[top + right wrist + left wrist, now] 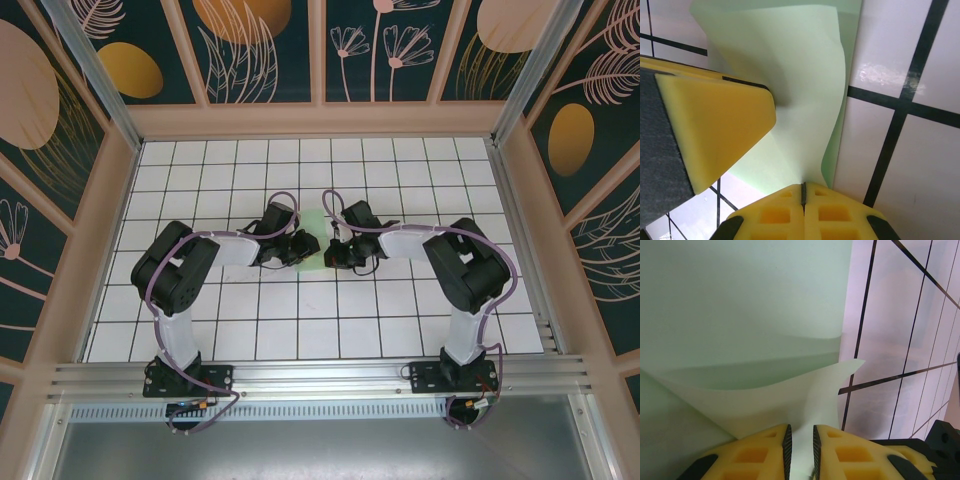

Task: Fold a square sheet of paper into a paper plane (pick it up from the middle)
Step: Fold the triangle a second time at the center of the table.

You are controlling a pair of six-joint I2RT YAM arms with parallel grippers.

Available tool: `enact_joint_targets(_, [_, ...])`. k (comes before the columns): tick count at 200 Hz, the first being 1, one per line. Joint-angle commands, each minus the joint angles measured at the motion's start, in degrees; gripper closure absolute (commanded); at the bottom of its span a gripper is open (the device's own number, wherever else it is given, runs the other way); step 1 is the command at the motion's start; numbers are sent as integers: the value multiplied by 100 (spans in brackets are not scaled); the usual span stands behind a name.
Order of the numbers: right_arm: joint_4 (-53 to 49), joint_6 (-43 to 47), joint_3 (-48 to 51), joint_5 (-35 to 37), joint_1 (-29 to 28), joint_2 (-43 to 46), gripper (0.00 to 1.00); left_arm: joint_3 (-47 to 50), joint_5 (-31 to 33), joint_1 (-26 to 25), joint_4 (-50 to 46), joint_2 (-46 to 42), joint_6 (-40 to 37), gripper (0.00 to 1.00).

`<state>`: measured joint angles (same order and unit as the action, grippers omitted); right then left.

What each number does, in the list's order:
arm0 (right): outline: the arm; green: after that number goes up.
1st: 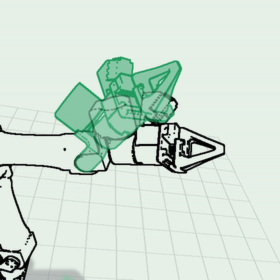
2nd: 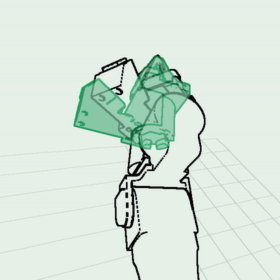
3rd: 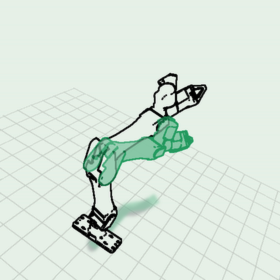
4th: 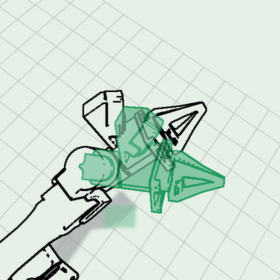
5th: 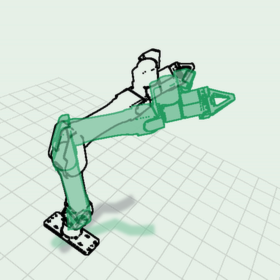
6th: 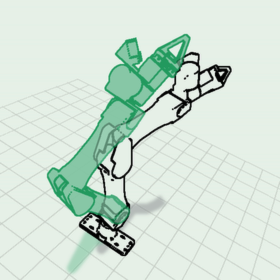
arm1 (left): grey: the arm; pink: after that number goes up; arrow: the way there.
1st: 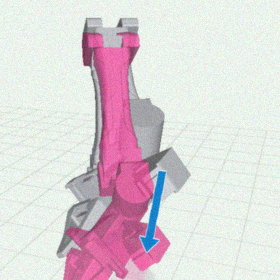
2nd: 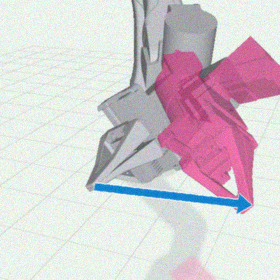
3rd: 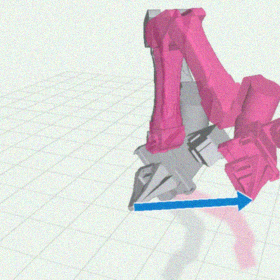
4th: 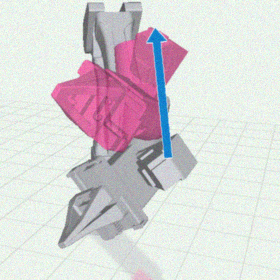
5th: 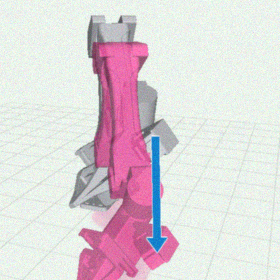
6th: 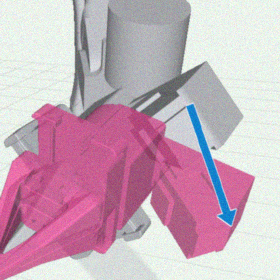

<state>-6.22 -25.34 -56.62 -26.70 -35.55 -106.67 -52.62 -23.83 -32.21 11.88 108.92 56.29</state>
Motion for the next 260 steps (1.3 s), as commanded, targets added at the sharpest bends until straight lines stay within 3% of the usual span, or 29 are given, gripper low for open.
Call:
enact_joint_targets(1, [-231,120,21,-15,52,-98,95,77,397,32,-532,208,-3,77])
enact_joint_targets(37, [119,47,-70,-325,68,371,95,67,389,30,-520,204,-12,77])
enact_joint_targets(126, [-47,106,-23,42,126,-153,95,37,371,31,-520,175,-30,78])
enact_joint_targets(260, [-793,367,382,210,179,-222,95,-278,717,284,-433,-21,-427,77])
